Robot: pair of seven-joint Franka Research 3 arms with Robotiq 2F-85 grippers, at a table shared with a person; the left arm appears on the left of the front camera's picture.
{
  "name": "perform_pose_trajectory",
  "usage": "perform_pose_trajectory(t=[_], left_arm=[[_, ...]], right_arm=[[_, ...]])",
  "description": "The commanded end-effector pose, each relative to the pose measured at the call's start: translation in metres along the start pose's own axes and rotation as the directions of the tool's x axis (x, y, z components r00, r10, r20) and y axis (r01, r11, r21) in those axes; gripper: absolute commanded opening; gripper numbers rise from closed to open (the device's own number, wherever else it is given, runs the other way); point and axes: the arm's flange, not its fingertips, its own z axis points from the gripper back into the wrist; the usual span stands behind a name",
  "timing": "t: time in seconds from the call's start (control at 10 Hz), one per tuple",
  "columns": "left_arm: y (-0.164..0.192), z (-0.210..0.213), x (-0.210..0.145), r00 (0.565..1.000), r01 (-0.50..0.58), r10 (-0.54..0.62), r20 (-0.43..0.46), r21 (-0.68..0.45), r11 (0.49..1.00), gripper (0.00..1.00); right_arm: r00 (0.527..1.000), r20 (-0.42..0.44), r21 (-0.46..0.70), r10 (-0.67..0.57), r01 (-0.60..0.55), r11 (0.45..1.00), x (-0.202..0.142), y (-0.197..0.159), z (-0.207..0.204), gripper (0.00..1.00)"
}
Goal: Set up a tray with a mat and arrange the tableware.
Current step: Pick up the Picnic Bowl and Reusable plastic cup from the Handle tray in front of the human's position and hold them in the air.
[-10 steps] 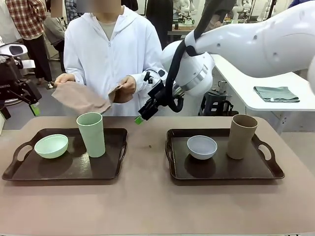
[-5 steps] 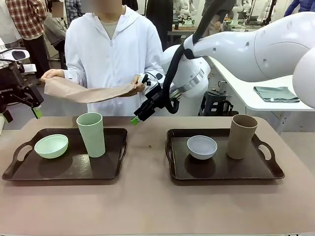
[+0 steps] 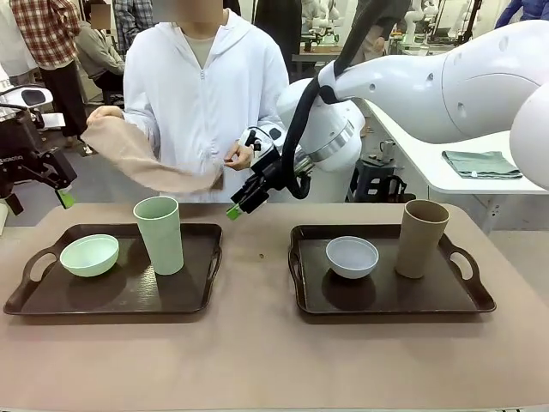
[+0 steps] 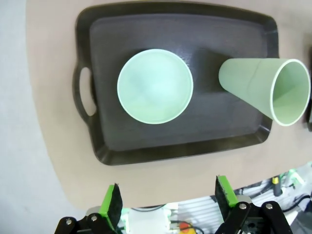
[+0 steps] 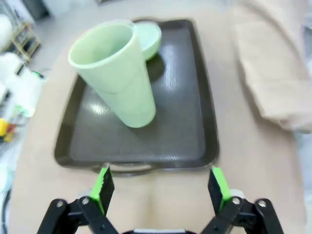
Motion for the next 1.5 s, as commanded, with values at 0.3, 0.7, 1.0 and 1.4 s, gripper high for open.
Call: perform_pose_trajectory(t=[0.3, 0.7, 1.0, 1.4], left_arm=[[0.016, -0.017, 0.007, 1.0, -0.011, 0.011, 0.0, 0.074, 0.997, 1.0], [0.021, -0.063, 0.028, 0.995, 0.099, -0.1, 0.001, 0.1, 0.99, 1.0], [0.021, -0.074, 0.031, 0.992, 0.126, -0.126, -0.004, 0.112, 0.986, 1.0], [0.016, -0.085, 0.03, 0.985, 0.171, -0.172, -0.004, 0.111, 0.979, 1.0]], right_arm=[[0.994, 0.008, 0.128, 0.112, -0.112, 0.985, 0.011, 0.032, -0.032, 1.0], [0.992, 0.022, 0.169, 0.123, -0.125, 0.978, 0.016, 0.031, -0.065, 1.0], [0.988, 0.017, 0.187, 0.152, -0.152, 0.97, 0.028, 0.035, -0.09, 1.0], [0.982, 0.019, 0.073, 0.186, -0.187, 0.98, 0.03, 0.033, -0.104, 1.0]])
